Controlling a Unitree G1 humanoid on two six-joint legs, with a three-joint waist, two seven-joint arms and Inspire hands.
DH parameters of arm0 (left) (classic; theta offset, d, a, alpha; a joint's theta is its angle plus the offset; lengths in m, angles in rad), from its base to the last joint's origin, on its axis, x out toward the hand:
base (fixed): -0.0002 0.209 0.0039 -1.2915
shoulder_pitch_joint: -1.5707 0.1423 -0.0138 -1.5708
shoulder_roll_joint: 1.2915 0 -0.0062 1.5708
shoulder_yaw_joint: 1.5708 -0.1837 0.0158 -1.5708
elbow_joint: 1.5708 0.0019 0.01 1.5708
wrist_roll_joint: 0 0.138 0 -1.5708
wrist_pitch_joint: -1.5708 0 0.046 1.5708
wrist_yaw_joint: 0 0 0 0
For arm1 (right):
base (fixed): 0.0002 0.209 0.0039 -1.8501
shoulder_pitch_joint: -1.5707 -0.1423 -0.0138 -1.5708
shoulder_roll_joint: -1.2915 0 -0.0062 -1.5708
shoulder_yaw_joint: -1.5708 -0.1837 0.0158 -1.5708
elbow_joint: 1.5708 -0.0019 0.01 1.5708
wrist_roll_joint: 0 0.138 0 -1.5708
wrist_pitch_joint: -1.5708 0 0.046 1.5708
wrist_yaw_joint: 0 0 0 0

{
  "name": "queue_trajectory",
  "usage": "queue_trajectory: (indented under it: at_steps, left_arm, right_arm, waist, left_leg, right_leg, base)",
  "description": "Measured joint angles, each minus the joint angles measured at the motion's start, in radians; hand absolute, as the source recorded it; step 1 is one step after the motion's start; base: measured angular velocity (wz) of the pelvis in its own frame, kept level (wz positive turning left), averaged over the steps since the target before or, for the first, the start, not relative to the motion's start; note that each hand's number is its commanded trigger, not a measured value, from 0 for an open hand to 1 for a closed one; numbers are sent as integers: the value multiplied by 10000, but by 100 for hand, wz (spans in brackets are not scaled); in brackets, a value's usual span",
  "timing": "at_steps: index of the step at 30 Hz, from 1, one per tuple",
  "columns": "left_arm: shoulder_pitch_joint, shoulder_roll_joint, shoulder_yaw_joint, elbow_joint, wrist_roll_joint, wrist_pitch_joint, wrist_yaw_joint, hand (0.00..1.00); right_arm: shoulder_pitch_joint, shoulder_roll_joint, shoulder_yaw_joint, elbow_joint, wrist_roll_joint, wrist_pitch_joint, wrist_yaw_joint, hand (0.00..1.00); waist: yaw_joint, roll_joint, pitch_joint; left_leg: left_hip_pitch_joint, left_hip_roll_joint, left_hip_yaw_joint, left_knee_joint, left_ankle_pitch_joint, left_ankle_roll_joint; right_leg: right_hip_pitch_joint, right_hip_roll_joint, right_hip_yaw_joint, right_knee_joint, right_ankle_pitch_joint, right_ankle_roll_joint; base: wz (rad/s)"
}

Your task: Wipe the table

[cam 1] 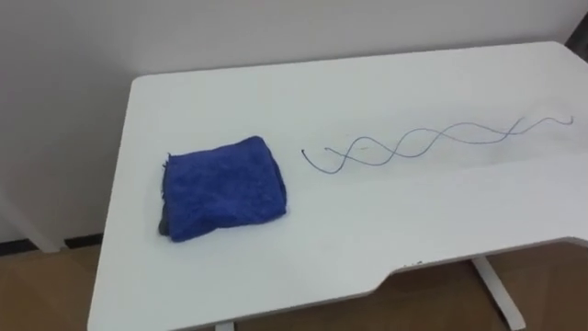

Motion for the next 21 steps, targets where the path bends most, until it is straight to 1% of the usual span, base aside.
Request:
queue_trajectory:
  at_steps: [1,2,3,5,6,7,8,9,10,11,12,14,15,16,17,18,19,20,21]
  left_arm:
    - [-60,49,-248,3,-66,-55,-1,0]
    - [-70,56,-339,-4,-56,-122,-1,0]
    - [-60,61,-378,-7,-49,-166,-1,0]
    - [-94,111,-473,-78,-43,-262,0,0]
    - [-91,130,-502,-78,-40,-261,3,0]
    - [-51,189,-609,-57,-37,-253,9,0]
    - [-7,211,-691,-54,-39,-253,9,0]
    - [38,211,-714,-54,-41,-259,9,0]
    - [119,210,-775,-106,-40,-288,6,0]
    - [252,211,-877,-320,-25,-298,4,0]
    - [357,206,-916,-415,-26,-303,3,0]
    - [509,206,-955,-539,-25,-331,-4,0]
    - [545,206,-960,-625,-19,-337,-5,0]
    - [571,206,-968,-767,-14,-369,-7,0]
    - [581,209,-984,-805,-14,-421,-7,0]
    - [574,209,-989,-805,-12,-422,-6,0]
    - [532,218,-1086,-805,24,-424,-5,0]
    - [525,221,-1233,-803,80,-427,-5,0]
    - [510,223,-1327,-803,81,-430,-5,0]
  right_arm:
    - [-201,-49,227,-436,-502,-58,-247,0]
    - [-298,-52,497,-964,-1132,-121,-519,0]
    - [-304,-52,582,-1228,-1415,-158,-635,0]
    - [-406,-76,838,-2289,-2616,-254,-1194,0]
    - [-445,-98,1003,-2534,-2908,-299,-1321,0]
    - [-601,-122,1374,-3010,-3511,-352,-1514,0]
    - [-729,-133,1679,-3464,-3993,-424,-1568,0]
    - [-753,-134,1774,-3688,-4273,-459,-1568,0]
    - [-757,-134,1969,-4221,-4888,-465,-1568,0]
    - [-756,-137,2260,-4944,-5520,-465,-1524,0]
    - [-752,-147,2430,-5326,-5832,-473,-1513,0]
    - [-750,-165,2858,-6730,-6721,-603,-1375,0]
    - [-754,-165,2923,-7016,-6941,-662,-1333,0]
    - [-755,-191,3014,-7491,-7319,-802,-1263,0]
    - [-785,-283,3238,-7822,-7622,-814,-1209,0]
    - [-823,-317,3376,-7922,-7871,-815,-1183,0]
    - [-909,-343,3676,-8115,-8358,-815,-1087,0]
    - [-976,-387,3993,-8275,-8766,-819,-999,0]
    - [-1025,-415,4156,-8306,-8896,-834,-968,0]
  waist:
    - [25,-51,2]
    - [116,-102,2]
    - [217,-128,-6]
    - [524,-156,-27]
    - [580,-153,-23]
    - [656,-180,3]
    - [713,-200,3]
    - [739,-219,1]
    - [844,-234,-3]
    - [862,-232,2]
    - [865,-227,4]
    - [932,-194,-3]
    - [959,-194,-3]
    - [1048,-204,-6]
    - [1142,-206,-4]
    - [1153,-211,-3]
    - [1156,-227,-7]
    - [1165,-239,1]
    - [1205,-238,2]
  left_leg:
    - [-57,-2,-19,9,1,1]
    - [-84,-6,-32,9,1,1]
    - [-99,-6,-32,11,1,1]
    - [-200,-5,-31,29,1,1]
    - [-210,0,-32,28,1,2]
    - [-210,7,-40,27,1,2]
    - [-204,14,-112,27,2,2]
    - [-197,14,-146,26,2,2]
    - [-195,22,-146,27,1,2]
    - [-206,28,-152,25,2,2]
    - [-212,29,-165,25,2,2]
    - [-214,44,-209,5,2,1]
    - [-214,50,-218,0,2,1]
    - [-231,55,-295,-13,2,0]
    - [-220,58,-414,-56,3,0]
    - [-224,57,-512,-75,3,-1]
    - [-227,55,-652,-102,3,-1]
    - [-221,48,-738,-104,3,-1]
    - [-210,46,-739,-104,3,-1]
  right_leg:
    - [-53,-1,-3,-11,23,11]
    - [-77,-2,-9,-12,25,13]
    - [-95,-2,-4,-8,25,14]
    - [-184,-9,-23,9,40,14]
    - [-190,-4,-26,8,56,11]
    - [-199,4,-47,13,59,8]
    - [-180,3,-168,-6,66,5]
    - [-163,7,-183,-18,70,6]
    - [-153,7,-237,-19,71,5]
    - [-160,5,-295,-25,71,6]
    - [-159,-3,-365,-33,71,6]
    - [-147,-28,-742,-38,71,5]
    - [-145,-26,-737,-39,71,5]
    - [-105,-18,-739,-33,72,4]
    - [-69,-8,-743,-40,72,3]
    - [-51,-10,-762,-44,72,3]
    - [-25,-11,-880,-47,72,3]
    - [2,-19,-996,-56,72,3]
    - [8,-21,-1002,-59,73,3]
  base:
    - [0]
    - [0]
    - [0]
    - [0]
    - [0]
    - [0]
    - [0]
    - [5]
    - [7]
    - [5]
    - [0]
    - [2]
    - [8]
    - [8]
    - [11]
    - [14]
    - [22]
    - [21]
    - [12]
